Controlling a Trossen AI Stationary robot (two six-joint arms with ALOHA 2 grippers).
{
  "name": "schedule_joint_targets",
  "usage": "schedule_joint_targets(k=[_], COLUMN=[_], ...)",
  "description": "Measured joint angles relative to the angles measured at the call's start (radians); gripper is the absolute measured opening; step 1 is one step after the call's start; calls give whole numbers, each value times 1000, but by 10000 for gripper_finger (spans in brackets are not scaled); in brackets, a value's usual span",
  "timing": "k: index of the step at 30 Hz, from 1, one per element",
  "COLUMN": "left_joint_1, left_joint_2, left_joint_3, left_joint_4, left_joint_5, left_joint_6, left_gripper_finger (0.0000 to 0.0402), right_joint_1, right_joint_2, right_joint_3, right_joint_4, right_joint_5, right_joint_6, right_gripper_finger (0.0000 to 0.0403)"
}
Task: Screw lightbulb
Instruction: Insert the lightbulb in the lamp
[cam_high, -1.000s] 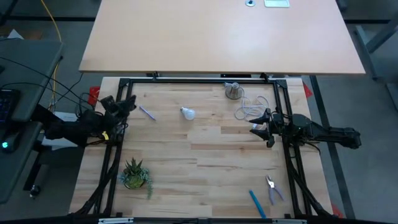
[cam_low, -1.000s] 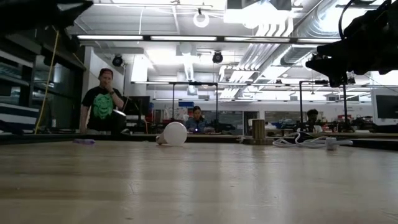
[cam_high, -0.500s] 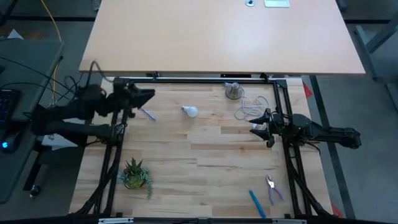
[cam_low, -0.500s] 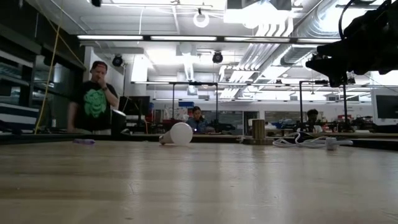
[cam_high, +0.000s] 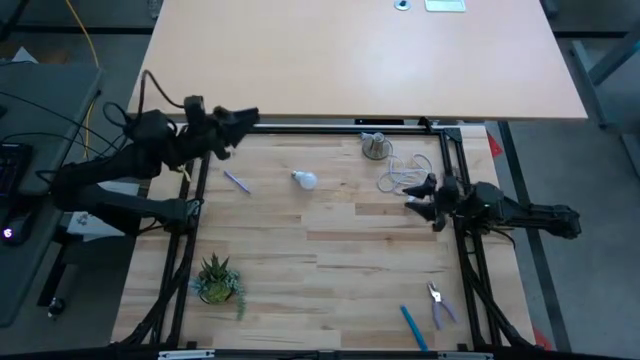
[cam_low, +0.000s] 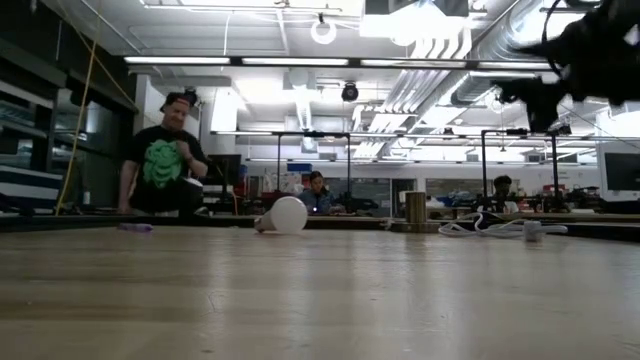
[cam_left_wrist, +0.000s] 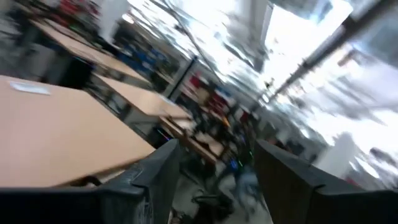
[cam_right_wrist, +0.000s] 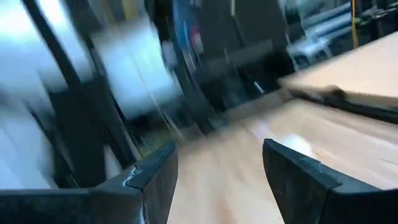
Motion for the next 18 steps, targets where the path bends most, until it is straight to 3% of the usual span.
schedule_joint_targets(k=[2, 5, 9, 11, 14, 18], left_joint_1=[0, 4, 48, 84, 146, 214], left_joint_2=[-9, -17, -7, -2, 8, 24], left_joint_3=[0, 0, 0, 0, 0, 0], left_joint_4=[-3, -2, -14, -28, -57, -82], left_joint_5=[-47, -136, -219, -213, -154, -54], left_joint_6=[-6, 15, 52, 42, 23, 9], left_gripper_finger=[195, 195, 195, 195, 195, 195], right_joint_1=[0, -2, -24, -46, -89, -147], right_joint_2=[0, 15, 109, 213, 434, 745], right_joint_3=[0, 2, 61, 120, 254, 466], right_joint_4=[200, 432, 490, 431, 397, 373], right_joint_5=[100, 326, 533, 537, 447, 246], right_joint_6=[194, 236, 290, 372, 407, 252], right_gripper_finger=[224, 224, 224, 224, 224, 224])
